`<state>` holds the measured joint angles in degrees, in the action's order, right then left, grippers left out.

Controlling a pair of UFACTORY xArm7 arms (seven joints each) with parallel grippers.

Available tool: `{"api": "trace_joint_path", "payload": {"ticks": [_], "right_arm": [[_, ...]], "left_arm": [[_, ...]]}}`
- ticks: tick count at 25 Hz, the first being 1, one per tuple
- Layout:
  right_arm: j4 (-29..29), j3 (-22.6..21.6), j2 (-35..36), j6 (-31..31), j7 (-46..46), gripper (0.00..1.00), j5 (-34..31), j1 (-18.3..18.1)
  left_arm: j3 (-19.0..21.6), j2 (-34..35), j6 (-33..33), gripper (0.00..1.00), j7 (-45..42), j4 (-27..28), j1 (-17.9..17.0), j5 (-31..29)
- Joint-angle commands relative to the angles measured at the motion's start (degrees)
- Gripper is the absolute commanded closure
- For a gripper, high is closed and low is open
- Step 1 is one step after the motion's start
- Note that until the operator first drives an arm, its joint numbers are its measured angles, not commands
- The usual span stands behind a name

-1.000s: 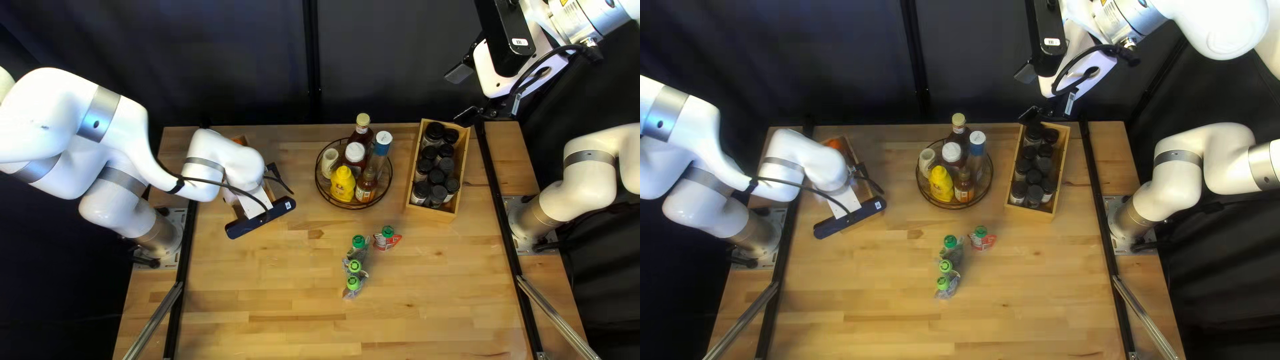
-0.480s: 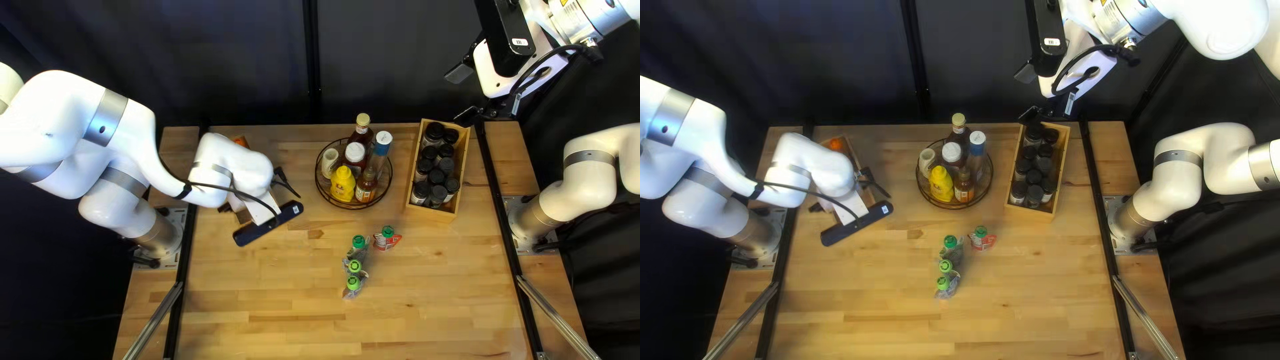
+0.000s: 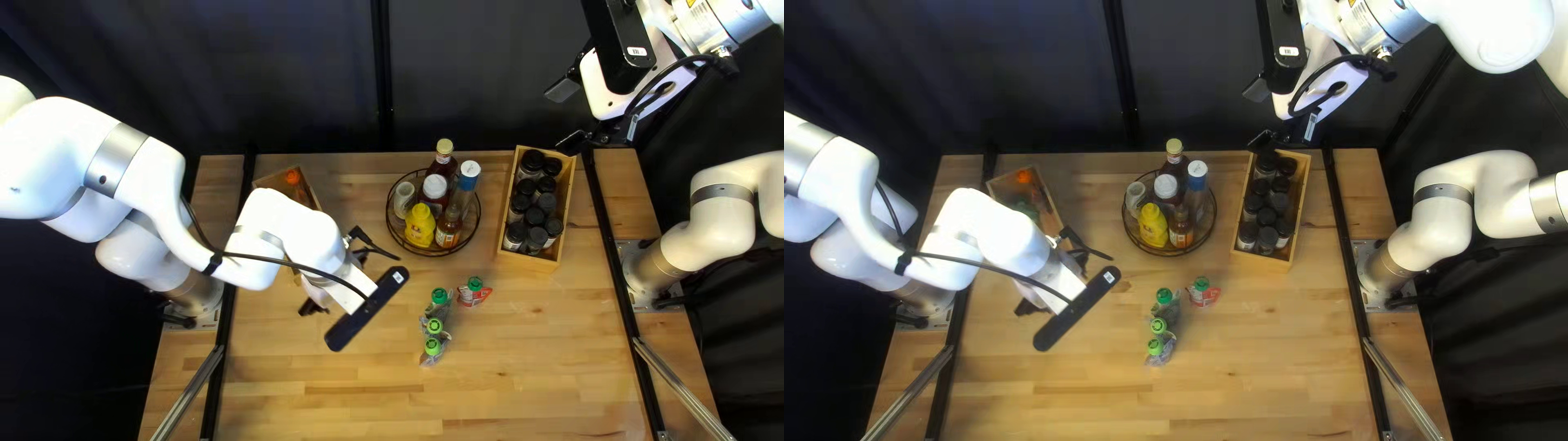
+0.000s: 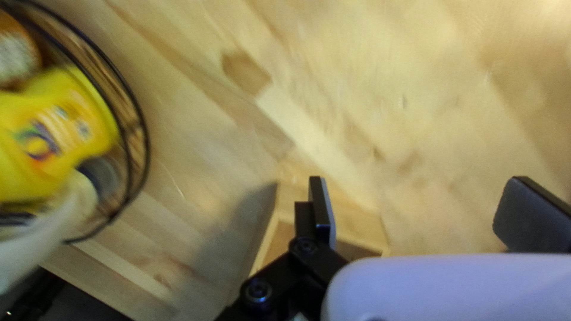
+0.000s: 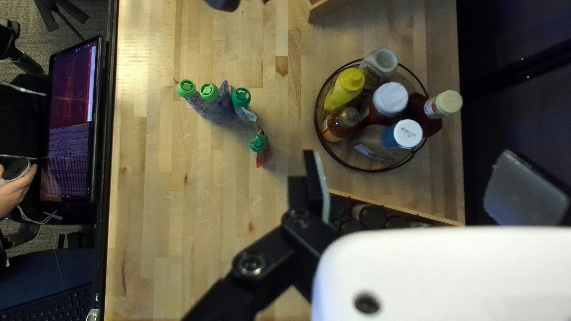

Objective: Separate condiments, baby food and spices and place it in 3 different racks/containers

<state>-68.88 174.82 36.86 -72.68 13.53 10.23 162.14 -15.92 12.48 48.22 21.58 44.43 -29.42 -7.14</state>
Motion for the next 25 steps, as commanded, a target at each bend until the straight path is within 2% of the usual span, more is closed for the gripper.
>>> {"api": "trace_joint_path", "payload": {"ticks": [1,4,8,13,18,25], "right_arm": [[0.0,0.0,0.0,0.0,0.0,0.0,0.0,0.0],[0.0,0.0,0.0,0.0,0.0,0.0,0.0,0.0],[0.0,0.0,0.0,0.0,0.0,0.0,0.0,0.0],[0.0,0.0,0.0,0.0,0.0,0.0,0.0,0.0],[0.0,0.0,0.0,0.0,0.0,0.0,0.0,0.0],[0.0,0.0,0.0,0.0,0.0,0.0,0.0,0.0]], "left_arm": [[-0.5,-4.7,-4.2,0.0,-6.9,4.6,0.6,3.2],[-0.2,-6.8,-5.5,0.0,-16.8,7.2,1.2,3.7],[0.2,-9.1,-9.5,0.0,-36.6,8.6,1.7,4.0],[-0.5,-15.1,-9.3,0.0,-50.5,14.0,1.6,8.9],[-1.5,-18.0,-10.7,0.0,-54.2,14.8,3.0,13.4],[-1.9,-21.5,-13.0,0.0,-54.2,15.7,4.5,17.1]]}}
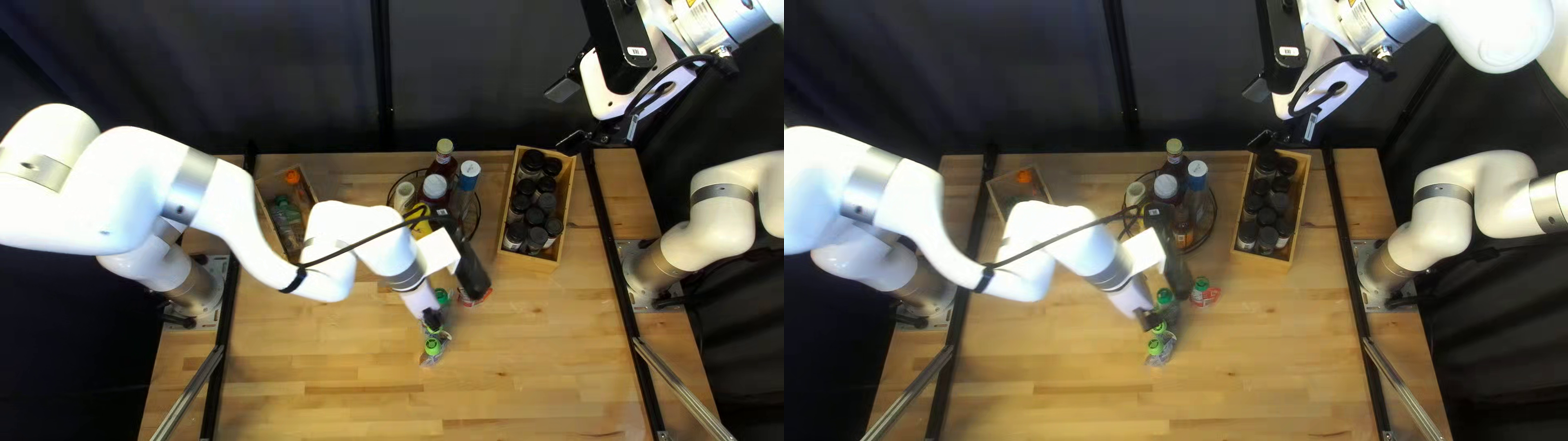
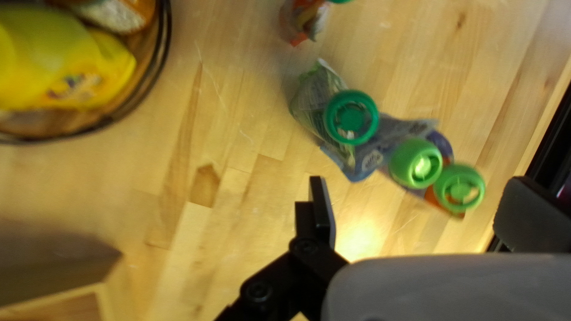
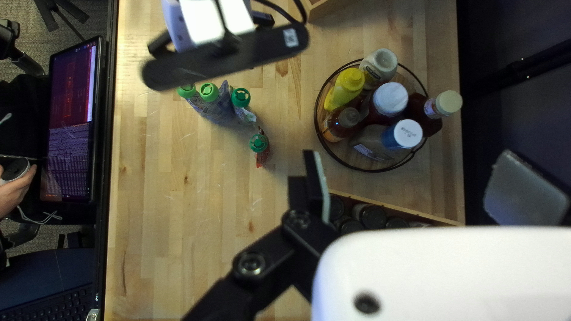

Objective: Separate condiments, baby food and spices and place it in 3 different racks/containers

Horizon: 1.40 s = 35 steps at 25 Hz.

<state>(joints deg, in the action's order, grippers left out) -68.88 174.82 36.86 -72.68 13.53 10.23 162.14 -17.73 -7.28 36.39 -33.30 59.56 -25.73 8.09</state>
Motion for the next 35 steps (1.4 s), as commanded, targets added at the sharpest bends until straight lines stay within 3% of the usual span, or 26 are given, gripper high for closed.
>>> {"api": "trace_joint_path", "payload": {"ticks": [1,9,10,13,14,20,25,35], "right_arm": [[0.0,0.0,0.0,0.0,0.0,0.0,0.0,0.0],[0.0,0.0,0.0,0.0,0.0,0.0,0.0,0.0],[0.0,0.0,0.0,0.0,0.0,0.0,0.0,0.0],[0.0,0.0,0.0,0.0,0.0,0.0,0.0,0.0],[0.0,0.0,0.0,0.0,0.0,0.0,0.0,0.0],[0.0,0.0,0.0,0.0,0.0,0.0,0.0,0.0],[0.0,0.0,0.0,0.0,0.0,0.0,0.0,0.0],[0.0,0.0,0.0,0.0,0.0,0.0,0.0,0.0]], "left_arm": [[0.0,-2.3,-1.6,0.0,1.4,0.7,1.2,2.7],[0.6,-4.0,-4.0,0.02,3.8,0.4,2.3,6.3],[0.8,-4.4,-4.2,0.12,3.9,0.7,2.3,6.4],[0.9,-4.7,-4.4,0.83,3.9,1.0,2.1,6.2],[0.9,-4.7,-4.5,0.91,4.0,1.1,2.1,6.1],[0.0,-3.7,-4.1,0.96,2.8,0.7,1.7,3.6],[-1.3,6.0,0.1,0.97,-5.4,-3.9,1.5,-8.3],[2.5,25.9,14.7,0.91,-18.5,-13.8,7.3,-25.3]]}}
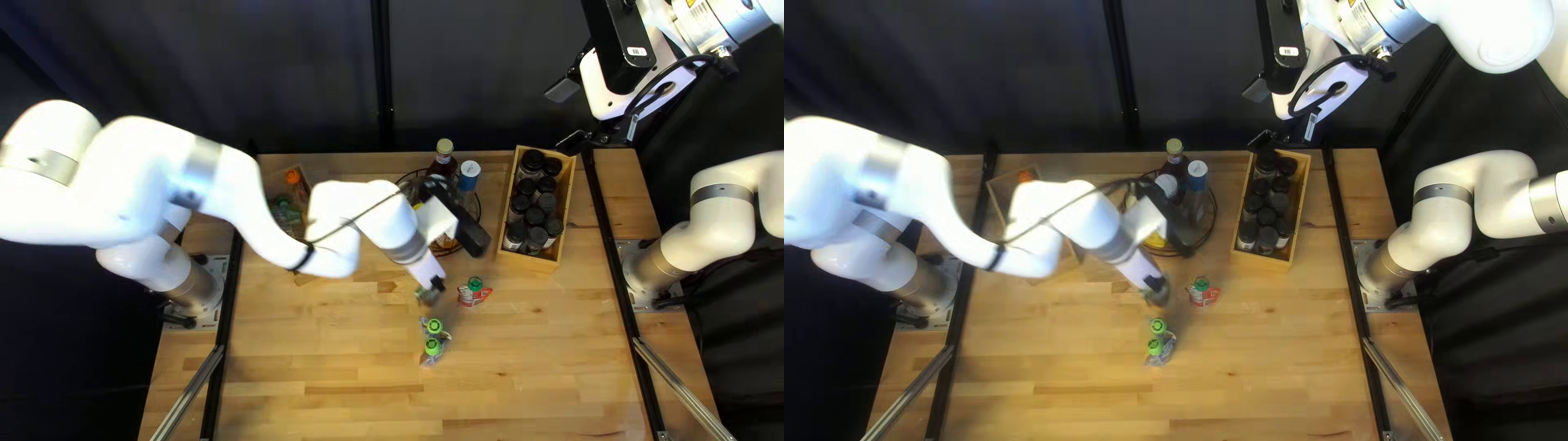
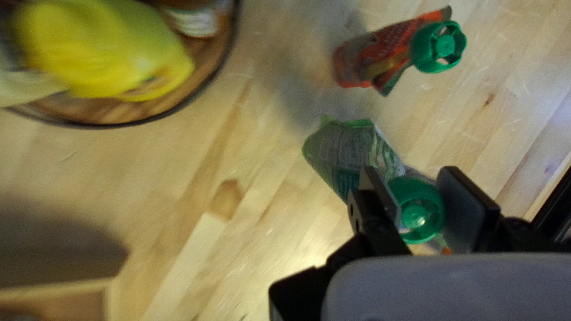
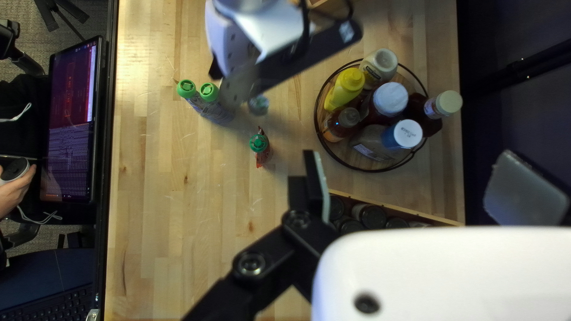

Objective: Separate condiments, baby food and spices and place it in 3 different racks/containers

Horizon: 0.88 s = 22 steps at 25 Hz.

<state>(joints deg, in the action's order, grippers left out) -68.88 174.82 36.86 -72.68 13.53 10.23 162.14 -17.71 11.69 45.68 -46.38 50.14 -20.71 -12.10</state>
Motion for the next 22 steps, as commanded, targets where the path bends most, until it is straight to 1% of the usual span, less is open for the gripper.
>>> {"api": "trace_joint_path", "payload": {"ticks": [1,3,7,8,9,10,11,12,13,14,15,16,18,19,22], "right_arm": [[0.0,0.0,0.0,0.0,0.0,0.0,0.0,0.0],[0.0,0.0,0.0,0.0,0.0,0.0,0.0,0.0],[0.0,0.0,0.0,0.0,0.0,0.0,0.0,0.0],[0.0,0.0,0.0,0.0,0.0,0.0,0.0,0.0],[0.0,0.0,0.0,0.0,0.0,0.0,0.0,0.0],[0.0,0.0,0.0,0.0,0.0,0.0,0.0,0.0],[0.0,0.0,0.0,0.0,0.0,0.0,0.0,0.0],[0.0,0.0,0.0,0.0,0.0,0.0,0.0,0.0],[0.0,0.0,0.0,0.0,0.0,0.0,0.0,0.0],[0.0,0.0,0.0,0.0,0.0,0.0,0.0,0.0],[0.0,0.0,0.0,0.0,0.0,0.0,0.0,0.0],[0.0,0.0,0.0,0.0,0.0,0.0,0.0,0.0],[0.0,0.0,0.0,0.0,0.0,0.0,0.0,0.0],[0.0,0.0,0.0,0.0,0.0,0.0,0.0,0.0],[0.0,0.0,0.0,0.0,0.0,0.0,0.0,0.0]], "left_arm": [[3.1,8.9,7.0,0.9,-6.9,-5.7,3.0,-6.2],[4.6,12.7,10.5,0.9,-9.8,-7.7,4.1,-7.9],[6.9,17.3,15.8,0.9,-14.1,-9.8,5.9,-9.9],[7.6,18.9,17.3,0.88,-15.5,-10.8,6.7,-10.7],[7.9,20.1,18.2,0.83,-16.2,-11.6,7.2,-11.1],[8.3,22.4,19.7,0.74,-17.4,-13.0,8.0,-11.8],[8.7,23.9,20.7,0.68,-18.3,-14.2,8.7,-12.2],[9.1,25.1,21.5,0.7,-19.3,-15.1,9.3,-12.6],[9.5,26.3,22.3,0.75,-20.3,-15.9,9.8,-13.0],[9.9,27.2,22.9,0.77,-21.0,-16.6,10.1,-13.2],[10.5,28.2,23.7,0.86,-22.2,-17.5,10.6,-13.5],[10.9,28.7,24.1,0.9,-23.1,-18.1,11.0,-13.8],[11.5,29.3,24.5,0.93,-24.8,-19.3,11.6,-14.2],[11.7,29.4,24.6,1.0,-25.4,-19.6,11.8,-14.3],[11.9,29.5,24.5,1.0,-28.3,-21.5,13.1,-14.7]]}}
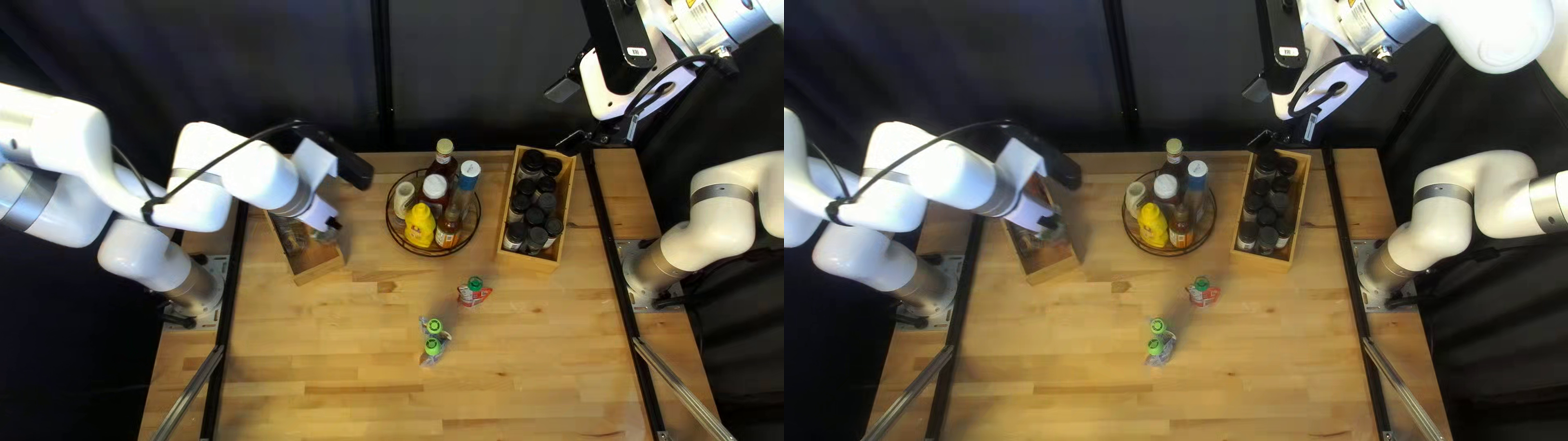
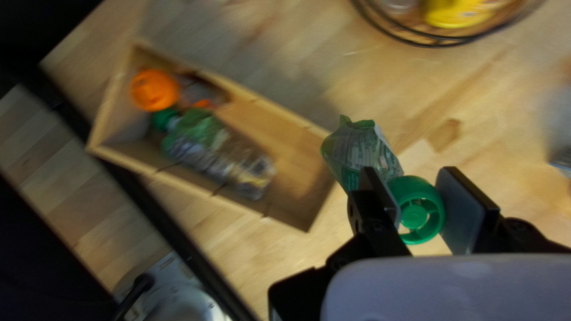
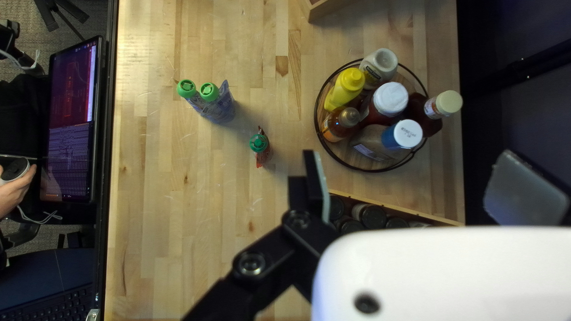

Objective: Separate condiments, baby food and spices and place it in 3 different racks/containers

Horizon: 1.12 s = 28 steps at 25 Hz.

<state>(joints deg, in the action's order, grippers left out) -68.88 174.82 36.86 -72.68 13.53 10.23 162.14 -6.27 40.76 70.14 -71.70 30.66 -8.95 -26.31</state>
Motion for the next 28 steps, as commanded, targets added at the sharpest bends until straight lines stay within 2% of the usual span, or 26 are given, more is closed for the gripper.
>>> {"api": "trace_joint_path", "payload": {"ticks": [1,5,9,13,15,16,17,18,22,28], "right_arm": [[0.0,0.0,0.0,0.0,0.0,0.0,0.0,0.0],[0.0,0.0,0.0,0.0,0.0,0.0,0.0,0.0],[0.0,0.0,0.0,0.0,0.0,0.0,0.0,0.0],[0.0,0.0,0.0,0.0,0.0,0.0,0.0,0.0],[0.0,0.0,0.0,0.0,0.0,0.0,0.0,0.0],[0.0,0.0,0.0,0.0,0.0,0.0,0.0,0.0],[0.0,0.0,0.0,0.0,0.0,0.0,0.0,0.0],[0.0,0.0,0.0,0.0,0.0,0.0,0.0,0.0],[0.0,0.0,0.0,0.0,0.0,0.0,0.0,0.0],[0.0,0.0,0.0,0.0,0.0,0.0,0.0,0.0]], "left_arm": [[0.4,0.0,-0.3,1.0,-4.2,-2.5,1.8,-0.5],[-0.3,-1.5,-2.8,1.0,-6.9,-3.9,2.9,-0.6],[-2.3,-3.4,-8.7,1.0,-9.1,-7.1,4.4,-1.7],[-3.8,-6.9,-14.3,1.0,-9.9,-7.7,4.3,-1.1],[-4.1,-7.2,-15.1,1.0,-9.7,-7.7,3.9,-0.4],[-4.1,-7.5,-15.1,0.84,-9.5,-7.3,3.5,0.1],[-4.1,-7.7,-15.0,0.84,-9.3,-7.0,3.3,0.4],[-4.2,-8.0,-14.9,0.0,-8.8,-6.5,2.9,0.9],[-3.8,-10.5,-12.7,0.0,-5.7,-3.0,0.3,3.1],[-2.2,-16.6,-8.8,0.0,2.9,8.0,-6.7,8.4]]}}
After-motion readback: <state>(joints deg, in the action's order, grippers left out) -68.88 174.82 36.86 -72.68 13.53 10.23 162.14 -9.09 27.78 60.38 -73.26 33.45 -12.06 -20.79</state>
